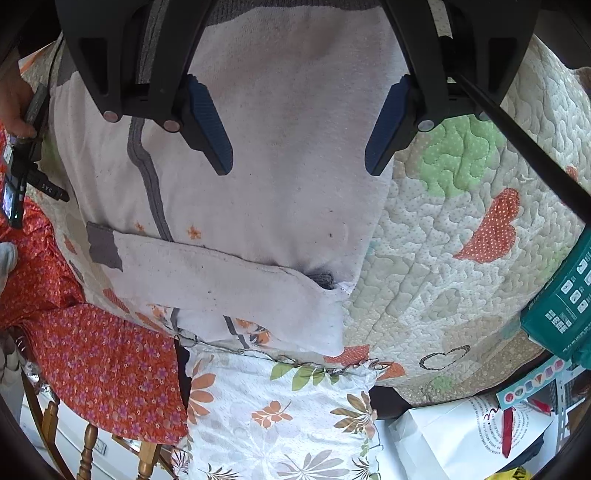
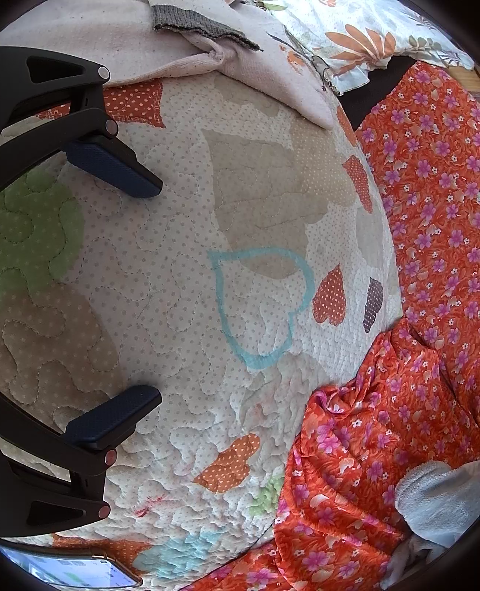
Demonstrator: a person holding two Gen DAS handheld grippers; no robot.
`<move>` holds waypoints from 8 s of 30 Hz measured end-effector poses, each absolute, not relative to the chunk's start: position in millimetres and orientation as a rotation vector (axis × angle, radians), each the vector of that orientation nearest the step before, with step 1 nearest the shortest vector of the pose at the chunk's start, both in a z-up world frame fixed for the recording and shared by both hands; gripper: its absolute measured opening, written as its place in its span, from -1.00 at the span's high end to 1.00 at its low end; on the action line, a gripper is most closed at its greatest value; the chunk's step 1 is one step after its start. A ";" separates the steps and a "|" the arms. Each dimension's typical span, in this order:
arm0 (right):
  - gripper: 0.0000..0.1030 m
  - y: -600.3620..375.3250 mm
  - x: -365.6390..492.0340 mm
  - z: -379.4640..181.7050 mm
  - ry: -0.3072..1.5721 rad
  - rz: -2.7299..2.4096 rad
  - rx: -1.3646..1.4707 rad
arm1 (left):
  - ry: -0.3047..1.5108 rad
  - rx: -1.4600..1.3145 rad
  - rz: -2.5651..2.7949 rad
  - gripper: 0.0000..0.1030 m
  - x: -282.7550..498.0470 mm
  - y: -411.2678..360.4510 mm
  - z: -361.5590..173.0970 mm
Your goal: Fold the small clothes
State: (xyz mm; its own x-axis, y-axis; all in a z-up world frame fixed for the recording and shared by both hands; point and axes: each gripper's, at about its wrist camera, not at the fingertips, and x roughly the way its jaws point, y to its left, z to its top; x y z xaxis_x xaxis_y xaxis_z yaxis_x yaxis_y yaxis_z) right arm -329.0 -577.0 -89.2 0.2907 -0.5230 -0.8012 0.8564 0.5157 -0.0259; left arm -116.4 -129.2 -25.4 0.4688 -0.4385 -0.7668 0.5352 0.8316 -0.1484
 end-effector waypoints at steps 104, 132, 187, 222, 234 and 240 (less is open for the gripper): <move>0.89 -366.8 -450.8 -79.5 0.816 -0.279 0.991 | 1.164 -0.139 -0.732 0.88 -161.3 -11.8 -0.4; 0.90 -538.4 -202.9 6.5 0.709 -0.322 0.866 | 1.102 -0.128 -0.618 0.87 56.6 -190.6 -8.8; -0.32 -568.5 -236.7 -32.9 0.802 -0.449 0.831 | 1.086 0.015 -0.447 -0.30 172.9 -227.0 -9.0; 0.55 -519.2 -241.7 -42.7 0.824 -0.290 0.884 | 1.223 0.022 -0.809 0.58 9.9 -173.9 -20.8; 0.20 -490.5 -311.8 -56.6 0.921 -0.378 0.880 | 1.281 0.084 -0.714 0.53 -57.5 -111.5 -39.5; 0.10 -493.4 -351.1 -32.0 0.809 -0.470 0.842 | 1.177 0.074 -0.561 0.53 -63.3 -58.8 -19.9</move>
State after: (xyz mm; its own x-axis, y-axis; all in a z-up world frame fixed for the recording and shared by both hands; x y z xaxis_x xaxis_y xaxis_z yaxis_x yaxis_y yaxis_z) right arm -351.1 -493.4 -32.0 0.6169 -0.0573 -0.7849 0.6531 0.5937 0.4700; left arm -63.3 -58.8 -19.9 0.2643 -0.3768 -0.8878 0.4519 0.8616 -0.2312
